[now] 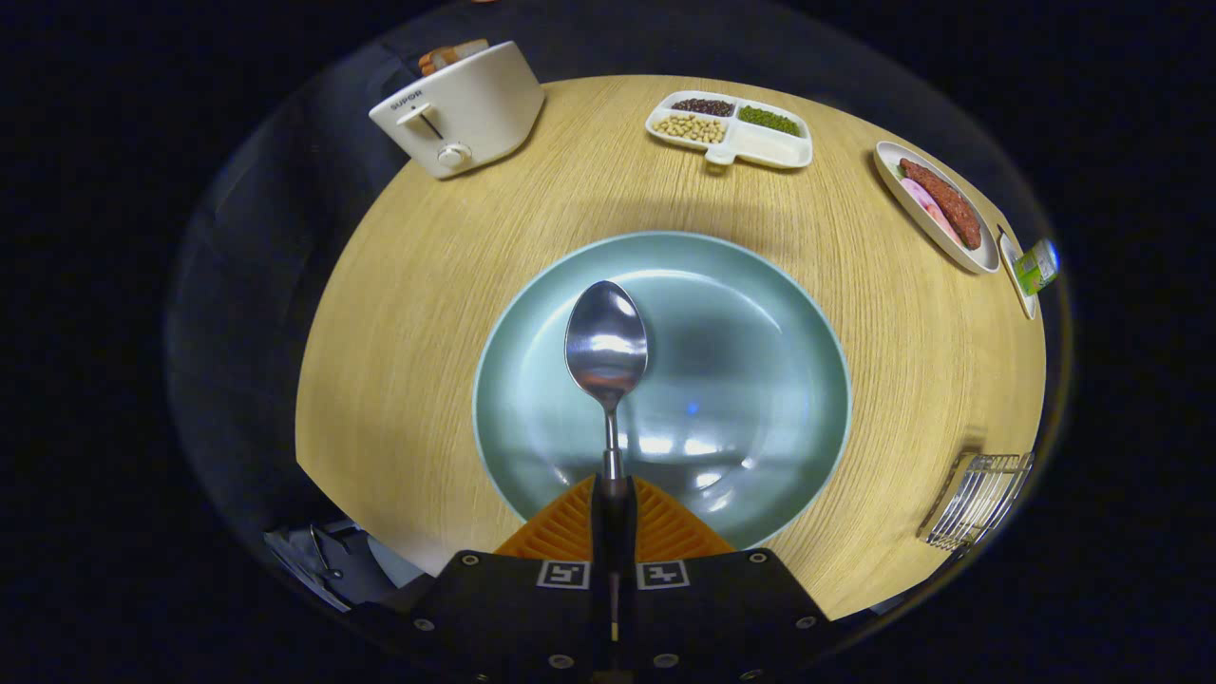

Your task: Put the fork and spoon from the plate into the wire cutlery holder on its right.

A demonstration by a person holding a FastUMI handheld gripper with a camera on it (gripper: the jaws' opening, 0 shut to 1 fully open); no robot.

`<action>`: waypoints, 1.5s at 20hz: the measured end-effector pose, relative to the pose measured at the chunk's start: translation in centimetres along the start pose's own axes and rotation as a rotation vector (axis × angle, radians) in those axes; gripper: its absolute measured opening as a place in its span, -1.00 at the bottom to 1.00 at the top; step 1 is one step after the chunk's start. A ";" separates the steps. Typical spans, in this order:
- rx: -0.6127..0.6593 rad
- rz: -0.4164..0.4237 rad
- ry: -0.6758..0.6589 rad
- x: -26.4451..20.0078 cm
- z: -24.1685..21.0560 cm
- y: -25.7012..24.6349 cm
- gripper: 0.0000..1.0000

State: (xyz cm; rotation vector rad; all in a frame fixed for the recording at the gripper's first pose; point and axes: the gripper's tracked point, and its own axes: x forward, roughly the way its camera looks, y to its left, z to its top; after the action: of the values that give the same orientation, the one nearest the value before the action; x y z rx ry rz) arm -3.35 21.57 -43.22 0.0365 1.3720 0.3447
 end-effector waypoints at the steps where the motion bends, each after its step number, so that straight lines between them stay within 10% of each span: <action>1: 0.012 -0.001 -0.022 -0.9 0.3 -0.4 -0.92; 18: 0.343 -0.220 -0.259 -17.8 -5.2 -20.6 -0.93; 30: 0.319 -0.226 -0.244 -18.9 -8.7 -26.7 -0.93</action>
State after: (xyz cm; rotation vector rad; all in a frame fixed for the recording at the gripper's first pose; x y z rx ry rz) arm -8.84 -10.29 -32.98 0.1803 1.1632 -0.0693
